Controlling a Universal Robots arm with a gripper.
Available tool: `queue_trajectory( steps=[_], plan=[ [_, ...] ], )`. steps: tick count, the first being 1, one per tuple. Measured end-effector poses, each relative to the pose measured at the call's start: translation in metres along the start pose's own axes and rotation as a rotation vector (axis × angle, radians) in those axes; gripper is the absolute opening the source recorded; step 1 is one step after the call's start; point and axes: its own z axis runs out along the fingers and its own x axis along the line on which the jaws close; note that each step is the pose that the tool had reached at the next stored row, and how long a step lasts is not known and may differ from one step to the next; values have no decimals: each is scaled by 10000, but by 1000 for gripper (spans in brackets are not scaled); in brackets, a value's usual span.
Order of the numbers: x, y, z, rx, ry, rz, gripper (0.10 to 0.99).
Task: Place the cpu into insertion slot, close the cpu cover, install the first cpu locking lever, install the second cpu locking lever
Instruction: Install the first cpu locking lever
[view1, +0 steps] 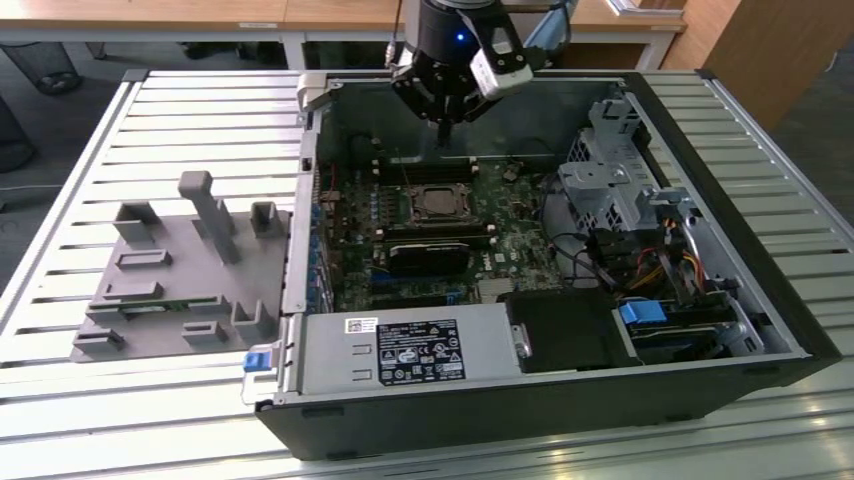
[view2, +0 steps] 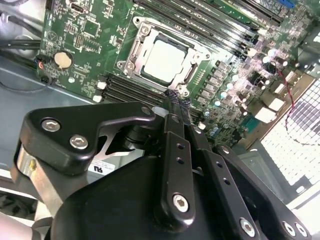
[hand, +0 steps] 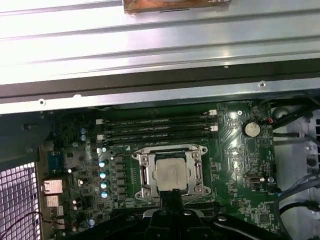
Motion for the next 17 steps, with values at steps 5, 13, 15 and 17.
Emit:
queue_trajectory(
  steps=[5, 13, 15, 17],
  plan=[
    [0, 0, 2, 2, 10, -381, 118],
    [3, -1, 7, 6, 19, -685, 118],
    [12, -2, 9, 5, 19, -729, 118],
    [24, -2, 18, 1, 18, -736, 118]
  ],
)
